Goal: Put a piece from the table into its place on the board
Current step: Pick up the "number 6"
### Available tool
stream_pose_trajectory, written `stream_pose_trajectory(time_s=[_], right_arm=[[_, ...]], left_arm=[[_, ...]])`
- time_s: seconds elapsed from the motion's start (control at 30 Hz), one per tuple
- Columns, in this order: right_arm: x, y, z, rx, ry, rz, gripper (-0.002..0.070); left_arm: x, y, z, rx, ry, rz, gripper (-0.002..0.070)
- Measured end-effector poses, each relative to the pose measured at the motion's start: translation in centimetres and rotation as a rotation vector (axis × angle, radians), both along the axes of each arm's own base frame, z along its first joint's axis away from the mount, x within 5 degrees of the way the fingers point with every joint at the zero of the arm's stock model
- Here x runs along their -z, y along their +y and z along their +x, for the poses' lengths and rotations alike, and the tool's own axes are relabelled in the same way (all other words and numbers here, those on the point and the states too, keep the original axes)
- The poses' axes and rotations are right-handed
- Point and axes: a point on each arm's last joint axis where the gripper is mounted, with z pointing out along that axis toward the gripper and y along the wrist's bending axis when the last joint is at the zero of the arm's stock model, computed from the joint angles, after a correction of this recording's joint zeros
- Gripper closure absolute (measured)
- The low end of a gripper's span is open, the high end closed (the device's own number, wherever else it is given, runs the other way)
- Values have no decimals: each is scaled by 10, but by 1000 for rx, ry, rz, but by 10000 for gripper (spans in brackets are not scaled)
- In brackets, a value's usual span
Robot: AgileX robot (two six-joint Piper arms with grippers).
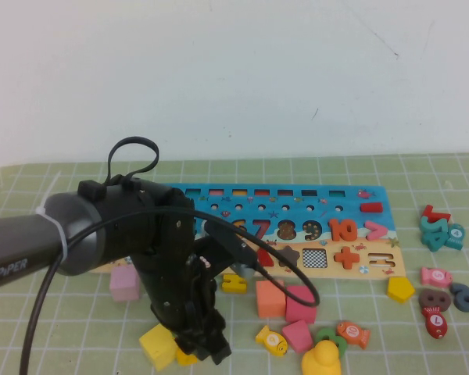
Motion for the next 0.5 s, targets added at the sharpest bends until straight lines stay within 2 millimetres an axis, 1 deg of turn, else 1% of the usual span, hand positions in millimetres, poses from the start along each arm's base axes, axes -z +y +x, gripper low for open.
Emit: stream_pose_trajectory(time_s=[0.23, 0.5], right_arm=[[0, 0, 0, 0, 0, 0, 678], [0, 0, 0, 0, 0, 0, 678]], left_arm=[[1, 5, 0, 28, -5, 58, 383], [0, 2, -2, 20, 24, 23, 383]])
